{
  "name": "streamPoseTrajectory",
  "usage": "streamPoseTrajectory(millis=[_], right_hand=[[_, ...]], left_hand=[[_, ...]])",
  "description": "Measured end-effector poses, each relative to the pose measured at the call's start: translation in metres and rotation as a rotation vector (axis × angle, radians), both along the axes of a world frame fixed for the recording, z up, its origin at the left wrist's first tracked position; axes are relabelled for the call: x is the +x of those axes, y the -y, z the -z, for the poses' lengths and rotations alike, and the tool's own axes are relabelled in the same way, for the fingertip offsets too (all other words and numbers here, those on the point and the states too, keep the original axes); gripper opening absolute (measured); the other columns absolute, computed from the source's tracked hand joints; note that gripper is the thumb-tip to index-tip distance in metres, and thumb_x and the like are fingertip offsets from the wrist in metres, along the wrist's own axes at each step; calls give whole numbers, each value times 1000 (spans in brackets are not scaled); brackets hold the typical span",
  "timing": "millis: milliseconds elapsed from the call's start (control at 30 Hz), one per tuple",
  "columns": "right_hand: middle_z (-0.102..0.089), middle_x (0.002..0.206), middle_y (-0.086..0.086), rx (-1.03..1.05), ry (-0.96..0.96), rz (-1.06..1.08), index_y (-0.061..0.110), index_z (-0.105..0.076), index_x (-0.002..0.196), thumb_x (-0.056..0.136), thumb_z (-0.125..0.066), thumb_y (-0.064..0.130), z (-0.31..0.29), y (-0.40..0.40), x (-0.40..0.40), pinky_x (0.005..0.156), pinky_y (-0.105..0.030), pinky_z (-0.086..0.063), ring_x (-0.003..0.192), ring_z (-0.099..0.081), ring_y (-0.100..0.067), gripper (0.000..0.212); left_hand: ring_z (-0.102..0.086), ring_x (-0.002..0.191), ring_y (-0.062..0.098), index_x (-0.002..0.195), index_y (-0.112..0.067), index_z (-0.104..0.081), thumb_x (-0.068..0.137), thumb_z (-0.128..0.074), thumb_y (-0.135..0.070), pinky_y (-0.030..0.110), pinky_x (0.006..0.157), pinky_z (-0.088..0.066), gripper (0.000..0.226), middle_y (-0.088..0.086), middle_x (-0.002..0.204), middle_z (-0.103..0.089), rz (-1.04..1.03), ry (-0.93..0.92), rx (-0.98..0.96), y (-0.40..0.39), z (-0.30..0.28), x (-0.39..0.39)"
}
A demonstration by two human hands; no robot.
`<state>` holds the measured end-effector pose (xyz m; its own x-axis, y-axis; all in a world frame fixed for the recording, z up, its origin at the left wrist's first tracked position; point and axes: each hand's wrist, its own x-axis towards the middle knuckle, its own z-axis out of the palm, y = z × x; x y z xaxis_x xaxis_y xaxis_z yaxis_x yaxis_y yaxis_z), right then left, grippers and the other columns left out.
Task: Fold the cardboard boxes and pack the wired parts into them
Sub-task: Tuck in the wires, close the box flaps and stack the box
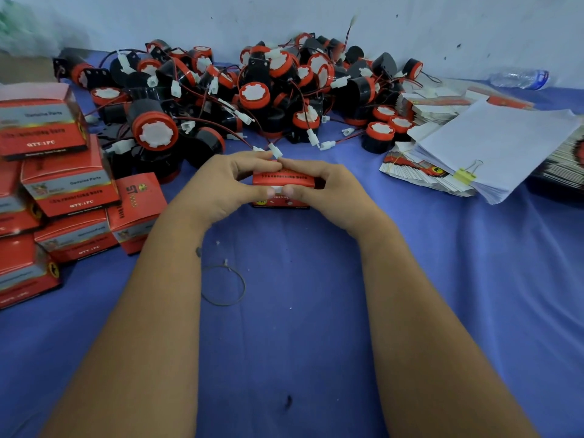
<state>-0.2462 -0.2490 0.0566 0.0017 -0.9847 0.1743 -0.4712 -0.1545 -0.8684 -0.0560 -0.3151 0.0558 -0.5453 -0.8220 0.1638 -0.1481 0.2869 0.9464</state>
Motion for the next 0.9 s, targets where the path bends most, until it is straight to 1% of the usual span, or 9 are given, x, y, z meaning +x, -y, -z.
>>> streamPoseTrajectory(millis=[67, 167, 233, 400, 467, 567, 700, 800, 900], right_hand=[[-60, 124, 17, -5, -23, 4, 27, -59, 133, 90, -70, 23, 1, 0, 0, 97, -13, -45, 113, -55, 4, 45], [-59, 130, 11, -10, -44, 4, 26, -59, 134, 92, -68, 25, 0, 1, -1, 101, -19, -45, 116, -55, 0, 44], [-60, 130, 10, -11, -47, 9, 27, -59, 134, 92, -67, 27, -1, 1, -1, 102, -22, -46, 116, -56, -2, 43], [-63, 128, 12, -29, -68, 29, 31, -59, 133, 93, -65, 32, 0, 1, -1, 101, -27, -48, 115, -57, -2, 40], [-63, 126, 16, -42, -91, 42, 34, -60, 132, 93, -64, 34, 1, 2, -2, 101, -29, -48, 115, -57, -1, 39], [-63, 118, 23, -48, -104, 52, 37, -60, 130, 93, -64, 36, 2, 2, -2, 100, -30, -49, 112, -58, 2, 37], [-65, 114, 24, -65, -95, 65, 38, -62, 128, 91, -65, 39, 6, 4, -2, 98, -30, -50, 110, -59, 3, 37], [-66, 113, 22, -95, -86, 82, 36, -63, 127, 91, -66, 38, 8, 5, -1, 98, -30, -51, 110, -60, 2, 36], [-66, 110, 24, -104, -102, 95, 36, -64, 126, 90, -67, 39, 8, 5, 0, 97, -26, -50, 109, -60, 3, 36]], left_hand=[[-53, 120, -10, 103, -29, -74, 79, -78, -5, 16, 94, -50, 34, -20, 128, -60, -17, -43, 3, 1, 1, 0], [-56, 117, -9, 103, -26, -76, 77, -78, -10, 13, 88, -52, 30, -22, 120, -65, -16, -92, 28, 2, 4, 0], [-59, 115, -7, 101, -26, -76, 74, -78, -16, 13, 85, -52, 28, -24, 114, -68, -9, -126, 43, 2, 6, 0], [-63, 114, 3, 95, -24, -77, 68, -77, -22, 17, 83, -55, 27, -16, 108, -74, -21, -216, 84, 3, 10, -1], [-67, 109, 6, 92, -27, -77, 68, -77, -24, 18, 81, -56, 24, -15, 106, -75, -28, -228, 89, 2, 10, -1], [-70, 100, 5, 89, -29, -77, 68, -76, -25, 16, 75, -55, 21, -16, 99, -76, -41, -236, 80, 2, 8, -3], [-73, 94, 11, 90, -29, -77, 68, -76, -26, 16, 71, -56, 22, -10, 92, -77, -54, -248, 77, 1, 6, -3], [-73, 93, 14, 91, -28, -77, 70, -76, -26, 19, 72, -57, 21, -6, 92, -78, -62, -278, 69, -2, 7, -4], [-72, 99, 13, 98, -26, -75, 75, -74, -24, 20, 78, -56, 23, -8, 97, -77, -48, -247, 45, -3, 8, -1]])
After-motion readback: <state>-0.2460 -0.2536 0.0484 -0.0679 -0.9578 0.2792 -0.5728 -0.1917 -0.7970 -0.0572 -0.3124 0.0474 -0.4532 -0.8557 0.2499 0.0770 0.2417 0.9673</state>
